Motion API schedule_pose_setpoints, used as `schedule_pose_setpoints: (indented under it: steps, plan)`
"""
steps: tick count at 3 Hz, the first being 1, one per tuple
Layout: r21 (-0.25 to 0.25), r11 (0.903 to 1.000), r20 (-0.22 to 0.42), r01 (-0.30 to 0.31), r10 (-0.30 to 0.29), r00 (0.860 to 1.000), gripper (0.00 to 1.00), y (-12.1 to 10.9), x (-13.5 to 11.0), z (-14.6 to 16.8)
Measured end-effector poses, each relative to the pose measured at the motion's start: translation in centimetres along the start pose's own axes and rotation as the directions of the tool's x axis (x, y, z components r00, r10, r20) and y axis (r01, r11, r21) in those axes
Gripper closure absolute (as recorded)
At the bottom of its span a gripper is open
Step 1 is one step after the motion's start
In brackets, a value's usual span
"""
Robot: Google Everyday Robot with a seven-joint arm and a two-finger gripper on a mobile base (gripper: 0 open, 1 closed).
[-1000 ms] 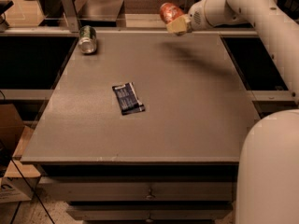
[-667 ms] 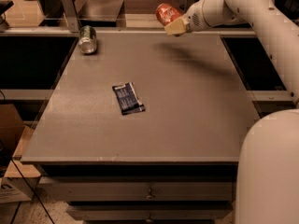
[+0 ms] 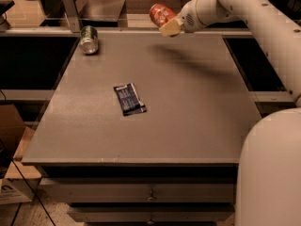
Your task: Move coke can near green can
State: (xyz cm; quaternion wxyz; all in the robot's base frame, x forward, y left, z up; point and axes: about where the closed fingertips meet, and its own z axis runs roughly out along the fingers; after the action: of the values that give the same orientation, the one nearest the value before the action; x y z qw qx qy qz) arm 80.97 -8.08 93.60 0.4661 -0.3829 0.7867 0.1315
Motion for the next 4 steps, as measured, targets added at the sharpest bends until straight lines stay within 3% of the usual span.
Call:
schedule_pose_setpoints:
  steps: [1, 2, 3, 4]
  plan:
    - [-0.05, 0.9892, -0.029, 0.138, -0.14, 0.99, 1.0, 4.6, -1.9, 1.4]
    - [-0.138, 0.9567, -0.057, 0.256, -0.266, 0.962, 1.0, 10.1, -2.3, 4.2]
    - [-0.217, 0.9215, -0.073, 0.322, -0.345, 0.936, 0.83, 15.0, -2.0, 7.3]
    - [-0.248, 0.9077, -0.091, 0.339, -0.37, 0.925, 0.6, 17.2, -1.9, 10.3]
